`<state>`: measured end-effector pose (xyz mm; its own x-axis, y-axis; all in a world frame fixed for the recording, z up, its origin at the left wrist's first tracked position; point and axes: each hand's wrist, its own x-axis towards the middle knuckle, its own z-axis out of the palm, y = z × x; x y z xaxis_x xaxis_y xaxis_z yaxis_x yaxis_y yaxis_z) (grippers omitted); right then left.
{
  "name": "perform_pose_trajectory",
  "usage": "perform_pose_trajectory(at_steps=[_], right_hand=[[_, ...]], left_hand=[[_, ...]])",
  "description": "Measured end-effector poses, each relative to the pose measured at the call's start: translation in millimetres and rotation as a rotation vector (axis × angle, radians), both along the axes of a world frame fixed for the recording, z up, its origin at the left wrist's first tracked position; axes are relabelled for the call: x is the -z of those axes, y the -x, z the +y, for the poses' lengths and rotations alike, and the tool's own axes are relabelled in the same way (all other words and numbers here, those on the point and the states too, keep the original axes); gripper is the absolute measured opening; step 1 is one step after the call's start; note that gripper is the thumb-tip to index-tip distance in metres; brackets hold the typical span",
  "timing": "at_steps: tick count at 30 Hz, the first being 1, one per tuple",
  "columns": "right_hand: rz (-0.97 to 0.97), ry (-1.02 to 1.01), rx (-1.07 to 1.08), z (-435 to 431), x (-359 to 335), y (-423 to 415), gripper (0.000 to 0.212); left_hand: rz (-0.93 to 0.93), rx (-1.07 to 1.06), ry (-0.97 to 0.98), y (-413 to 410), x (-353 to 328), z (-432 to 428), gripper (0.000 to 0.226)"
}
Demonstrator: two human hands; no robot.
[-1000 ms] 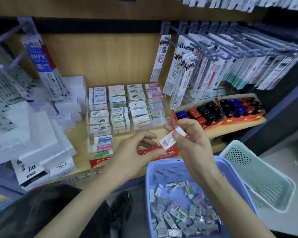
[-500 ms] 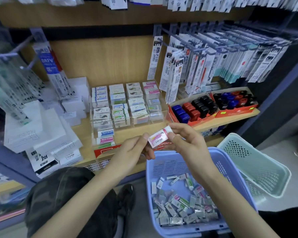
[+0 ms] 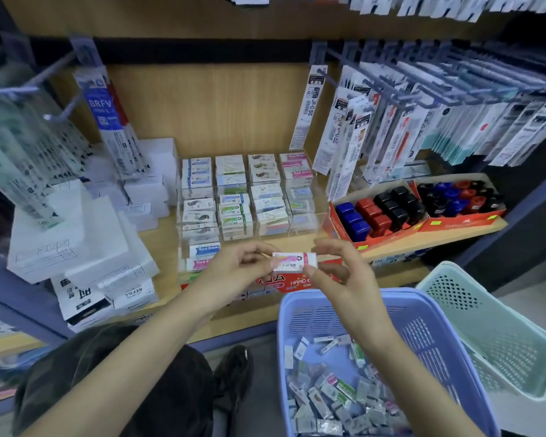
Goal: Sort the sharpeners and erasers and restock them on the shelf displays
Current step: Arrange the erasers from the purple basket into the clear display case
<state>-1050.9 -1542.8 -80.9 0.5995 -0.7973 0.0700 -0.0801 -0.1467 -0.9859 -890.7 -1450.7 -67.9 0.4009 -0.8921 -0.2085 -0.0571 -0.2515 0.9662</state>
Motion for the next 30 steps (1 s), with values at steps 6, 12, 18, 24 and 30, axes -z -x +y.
perform_pose_trajectory(at_steps=[6,12,18,24,30], right_hand=[[0.229,0.476,-0.238,-12,23,-21,0.018],[0.195,0.453,-0.353,3,45,-48,0.031],[0.136,0.436,-0.319,14,55,-80,0.026],[0.193,0.400,-0.199,-14,46,-107,0.022],[0.273,0.561,-0.140,-36,41,-125,0.022]], left_hand=[[-0.035,-0.002,-0.072,-24,18,15,0.014],[-0.039,-0.045,-0.082,-43,34,43,0.016],[-0.073,-0.145,-0.081,-67,39,53,0.014],[-0.556,-0.459,-0.011,-87,41,48,0.025],[-0.630,-0.401,-0.101,-93,64,49,0.060]])
